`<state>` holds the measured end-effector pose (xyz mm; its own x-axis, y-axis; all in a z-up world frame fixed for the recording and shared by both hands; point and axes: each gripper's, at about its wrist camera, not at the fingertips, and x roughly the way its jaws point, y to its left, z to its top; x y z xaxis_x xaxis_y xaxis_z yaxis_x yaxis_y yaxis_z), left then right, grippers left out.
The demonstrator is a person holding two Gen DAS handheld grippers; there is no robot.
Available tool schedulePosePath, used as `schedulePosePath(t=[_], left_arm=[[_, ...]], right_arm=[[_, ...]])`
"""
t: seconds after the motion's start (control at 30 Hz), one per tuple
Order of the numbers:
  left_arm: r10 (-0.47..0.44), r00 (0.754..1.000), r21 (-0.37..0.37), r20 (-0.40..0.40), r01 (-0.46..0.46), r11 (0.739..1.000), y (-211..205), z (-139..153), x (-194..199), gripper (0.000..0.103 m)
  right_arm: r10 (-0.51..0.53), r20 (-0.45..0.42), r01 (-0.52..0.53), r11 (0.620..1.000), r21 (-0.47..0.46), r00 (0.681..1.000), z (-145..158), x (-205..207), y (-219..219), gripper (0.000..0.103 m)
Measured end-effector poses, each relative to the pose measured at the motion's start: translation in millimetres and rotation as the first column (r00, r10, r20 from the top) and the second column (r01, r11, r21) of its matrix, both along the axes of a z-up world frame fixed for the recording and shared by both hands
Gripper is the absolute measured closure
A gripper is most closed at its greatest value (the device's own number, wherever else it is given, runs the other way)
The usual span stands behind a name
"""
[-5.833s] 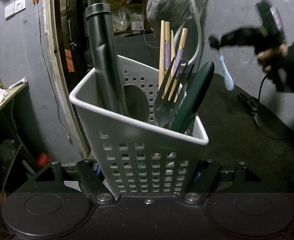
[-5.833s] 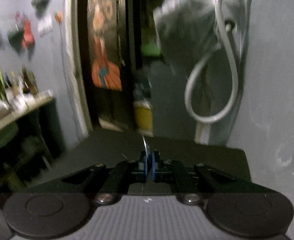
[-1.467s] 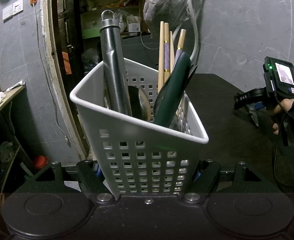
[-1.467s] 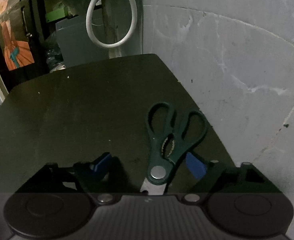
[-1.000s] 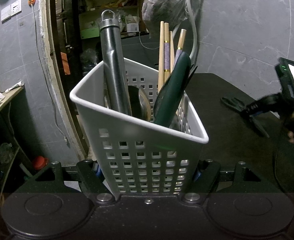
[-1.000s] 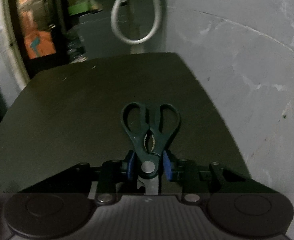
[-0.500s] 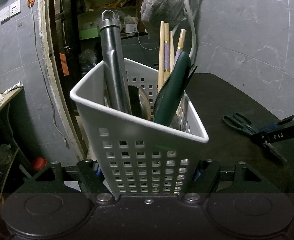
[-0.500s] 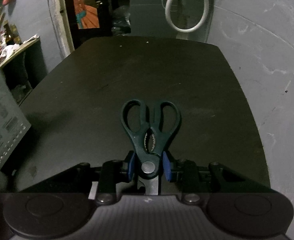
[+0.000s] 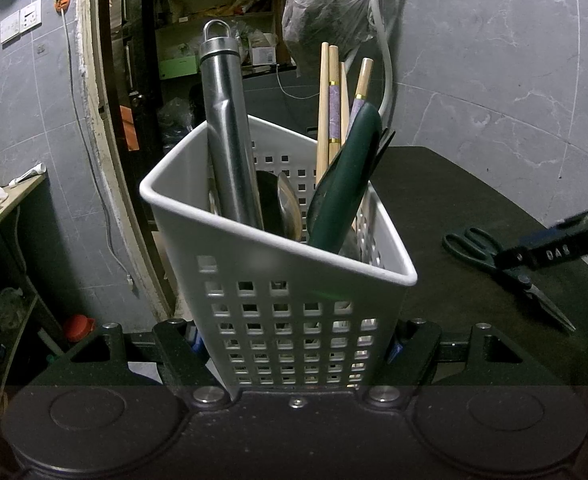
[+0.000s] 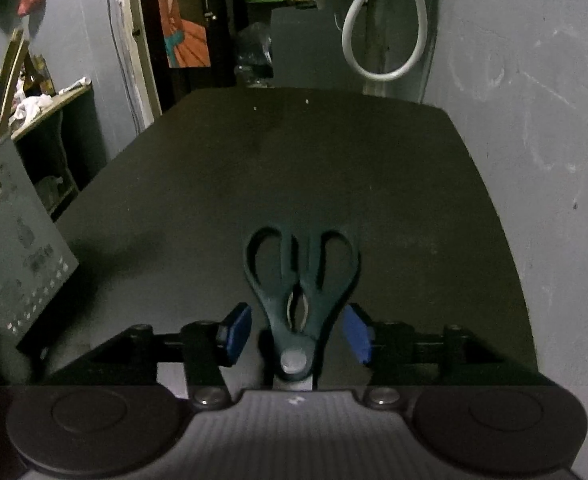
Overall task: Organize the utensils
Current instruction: 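Lift the scissors with the right tool off the table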
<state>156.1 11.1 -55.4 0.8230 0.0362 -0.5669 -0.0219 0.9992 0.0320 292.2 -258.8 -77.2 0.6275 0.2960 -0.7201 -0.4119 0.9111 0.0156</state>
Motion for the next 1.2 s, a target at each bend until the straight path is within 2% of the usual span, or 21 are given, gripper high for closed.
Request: schedulePosePath(t=[0.13, 0.33, 0.5, 0.73, 1.2], left_arm=[[0.0, 1.0, 0.0, 0.0, 0.0, 1.0, -0.1, 0.0, 0.0, 0.027], [0.001, 1.0, -0.003, 0.002, -0.001, 1.0, 0.4, -0.1, -0.6, 0.027], [0.001, 1.0, -0.007, 0.003, -0.001, 1.0, 1.8, 0.0, -1.9, 0.027], [-0.004, 1.0, -0.006, 0.002, 0.004, 1.0, 2.0, -0.2, -2.5, 0.027], [-0.011, 1.0, -0.006, 0.003, 0.011, 1.0, 1.8, -0.3, -1.9, 0.027]], right_arm=[[0.009, -0.006, -0.009, 1.0, 0.027, 1.0, 6.2, 16.7, 5.8, 0.044], [-0.025, -0.117, 0.03, 0.999, 0.04, 0.993, 3.6, 58.9, 13.6, 0.046], [-0.03, -0.159, 0.027, 0.999, -0.022, 0.987, -2.4, 80.3, 25.3, 0.05], [-0.027, -0.144, 0.015, 0.997, -0.082, 0.989, -5.8, 78.8, 38.3, 0.05], [-0.02, -0.133, 0.01, 0.997, -0.074, 0.991, -6.2, 69.6, 42.3, 0.054]])
